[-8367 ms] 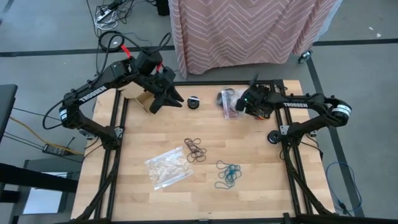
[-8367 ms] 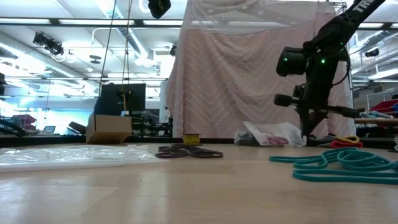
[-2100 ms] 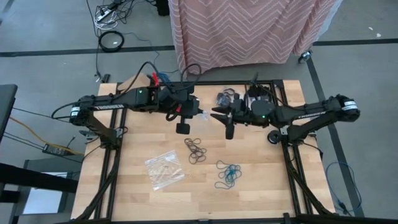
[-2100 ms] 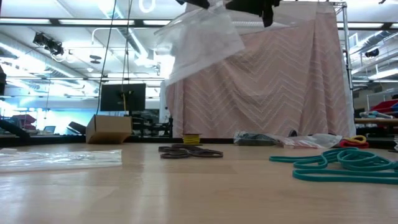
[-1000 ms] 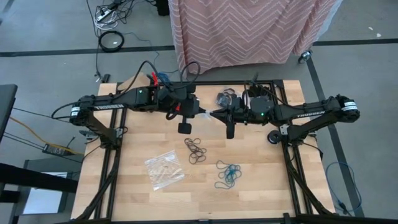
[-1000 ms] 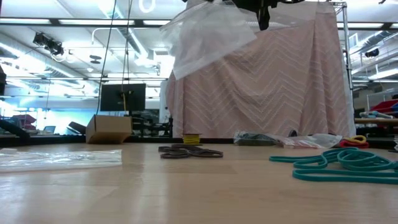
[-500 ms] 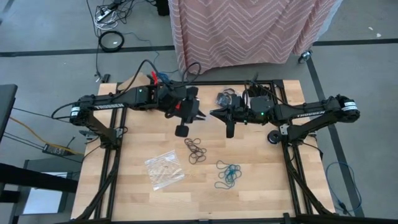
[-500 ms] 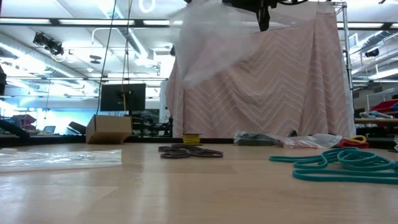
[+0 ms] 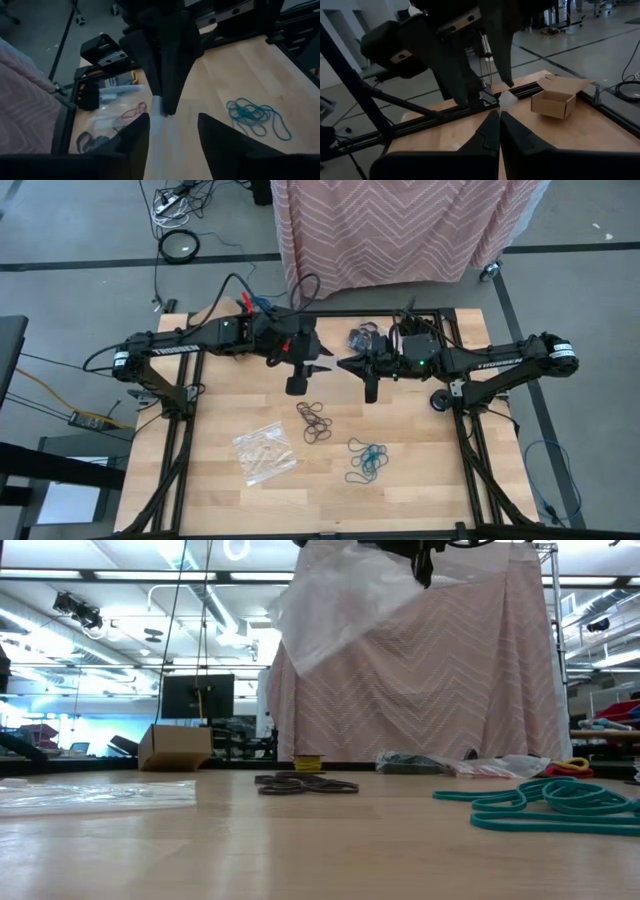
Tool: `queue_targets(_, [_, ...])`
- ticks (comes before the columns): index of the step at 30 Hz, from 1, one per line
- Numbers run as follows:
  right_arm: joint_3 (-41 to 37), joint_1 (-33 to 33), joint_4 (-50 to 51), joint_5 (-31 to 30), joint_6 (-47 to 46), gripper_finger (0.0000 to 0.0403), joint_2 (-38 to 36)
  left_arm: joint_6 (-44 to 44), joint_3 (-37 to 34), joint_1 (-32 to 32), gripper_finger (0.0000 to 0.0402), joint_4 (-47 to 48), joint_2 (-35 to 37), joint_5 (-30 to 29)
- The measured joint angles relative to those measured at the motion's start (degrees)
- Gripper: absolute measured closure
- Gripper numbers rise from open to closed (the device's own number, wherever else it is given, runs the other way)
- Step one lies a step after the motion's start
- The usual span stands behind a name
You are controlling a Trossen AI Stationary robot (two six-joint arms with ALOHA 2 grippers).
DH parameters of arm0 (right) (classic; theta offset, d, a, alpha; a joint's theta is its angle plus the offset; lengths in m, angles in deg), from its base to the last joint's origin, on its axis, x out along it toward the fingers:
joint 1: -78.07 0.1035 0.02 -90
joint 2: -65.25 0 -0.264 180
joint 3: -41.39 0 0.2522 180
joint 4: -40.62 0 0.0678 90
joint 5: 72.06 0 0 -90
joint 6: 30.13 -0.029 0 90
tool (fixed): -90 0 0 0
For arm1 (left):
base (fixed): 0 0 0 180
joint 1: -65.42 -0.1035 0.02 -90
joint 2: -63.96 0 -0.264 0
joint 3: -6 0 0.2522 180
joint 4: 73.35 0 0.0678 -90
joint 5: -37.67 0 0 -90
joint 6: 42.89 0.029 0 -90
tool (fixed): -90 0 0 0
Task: Sort rubber bands
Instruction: Open the transparent zip bag
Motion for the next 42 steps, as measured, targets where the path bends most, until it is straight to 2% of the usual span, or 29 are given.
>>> queue_targets(10, [0.0,0.0,0.0,1.0,-0.4,0.0403,0.0,-2.9,0.0,0.0,0.0226,-0.1,-2.5,1.1])
queue_targets(21, [0.0,0.0,2.1,0.3,-1.1,0.0403,0.0,-2.9,2.1,0.0,0.0324,1.4,-2.8,2.0])
queue_targets(26, [0.0,0.0,1.9,-0.3,-1.1,0.0403,0.0,-2.9,2.5,-0.5,0.0348,3.9,-2.8,2.2])
queue_targets(30, [0.0,0.0,1.7,-0.3,-1.1,0.0403,0.0,-2.8,2.5,-1.5,0.0347,7.1,-3.2,3.1])
queue_targets(37, [0.0,0.0,1.5,-0.2,-1.1,0.0403,0.0,-2.8,2.4,-3.1,0.0321,6.4,-3.2,4.6])
queue_targets(42, [0.0,0.0,0.4,-0.2,-1.1,0.0403,0.0,-4.6,2.4,-4.9,0.0283,6.5,-3.2,10.0])
